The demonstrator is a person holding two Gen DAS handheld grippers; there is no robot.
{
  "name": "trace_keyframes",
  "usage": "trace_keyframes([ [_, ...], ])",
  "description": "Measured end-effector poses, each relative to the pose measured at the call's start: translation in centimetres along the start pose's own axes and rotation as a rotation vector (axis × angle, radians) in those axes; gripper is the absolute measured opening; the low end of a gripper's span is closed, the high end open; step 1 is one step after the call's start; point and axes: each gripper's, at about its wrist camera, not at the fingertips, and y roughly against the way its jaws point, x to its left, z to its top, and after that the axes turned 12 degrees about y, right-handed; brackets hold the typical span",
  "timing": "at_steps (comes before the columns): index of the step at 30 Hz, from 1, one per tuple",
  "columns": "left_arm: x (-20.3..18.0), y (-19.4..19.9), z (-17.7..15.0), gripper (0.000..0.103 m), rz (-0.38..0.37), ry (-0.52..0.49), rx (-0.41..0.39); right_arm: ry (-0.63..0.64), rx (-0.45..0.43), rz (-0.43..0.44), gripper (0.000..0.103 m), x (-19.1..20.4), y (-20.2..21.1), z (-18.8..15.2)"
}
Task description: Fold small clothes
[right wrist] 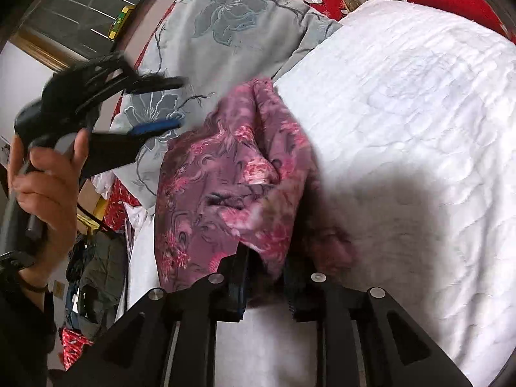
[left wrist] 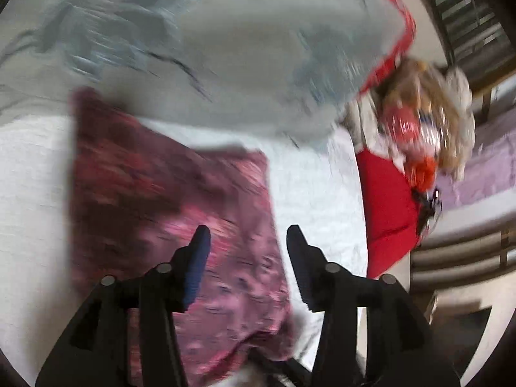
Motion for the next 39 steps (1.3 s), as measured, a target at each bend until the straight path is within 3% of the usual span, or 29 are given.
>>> trace_keyframes([
  [2, 2.8, 1.4, 0.8, 0.048, 0.023, 0.031, -0.030, 0.022, -0.028, -0.022, 0.024, -0.4, 1.7, 0.8],
  [4, 6.2, 2.2, 1.4, 0.048, 0.045, 0.084, -0.044, 0.030, -0.083, -0.033, 0.033, -0.8, 3.4, 2.0],
  [7, 10.8, 2.3, 1.2, 0.048, 0.021, 0.195, -0.027, 0.062, -0.148, -0.063, 0.036, -0.7, 4.3, 5.4],
  [11, 13.8, 1.9, 0.1, 0.048, -0.014, 0.244, 0.002, 0.096, -0.084, -0.027, 0.045, 0.2, 0.0, 11.5],
  [16, 13.7, 2.2, -0.4, 0.048, -0.026, 0.199, 0.002, 0.131, 0.127, -0.016, 0.047, 1.5, -9.1, 15.3],
  [18, 13.7, 2.4, -0.2, 0.048, -0.033, 0.181, -0.004, 0.153, 0.156, -0.059, 0.045, 1.9, -10.8, 15.5],
  [20, 13.2, 2.5, 0.0, 0.048, -0.034, 0.169, -0.026, 0.202, 0.160, -0.048, 0.007, 2.7, -11.4, 16.0],
  [22, 13.0, 2.6, 0.2, 0.048, -0.017, 0.148, -0.073, 0.247, 0.083, -0.038, 0.005, 3.5, -10.1, 16.6],
  [25, 12.4, 1.0, 0.2, 0.049, 0.076, 0.099, -0.122, 0.233, -0.023, -0.059, 0.004, 2.8, -8.8, 17.2],
  [27, 12.6, -0.7, 0.0, 0.050, 0.129, 0.098, -0.097, 0.178, 0.059, -0.113, 0.005, 0.8, -10.8, 16.9],
  [29, 13.0, -1.2, -0.5, 0.050, 0.122, 0.113, -0.097, 0.131, 0.156, -0.147, 0.004, -1.1, -12.8, 15.9],
  [32, 12.8, -0.2, -1.6, 0.050, 0.135, 0.088, -0.139, 0.125, 0.123, -0.108, 0.010, -1.1, -11.6, 15.7],
  [36, 11.8, 0.9, -3.5, 0.049, 0.180, 0.039, -0.195, 0.201, 0.169, -0.099, 0.011, -0.3, -10.1, 15.6],
  [39, 11.1, 1.1, -4.7, 0.050, 0.213, -0.005, -0.234, 0.229, 0.189, -0.085, 0.018, 0.3, -9.5, 15.4],
])
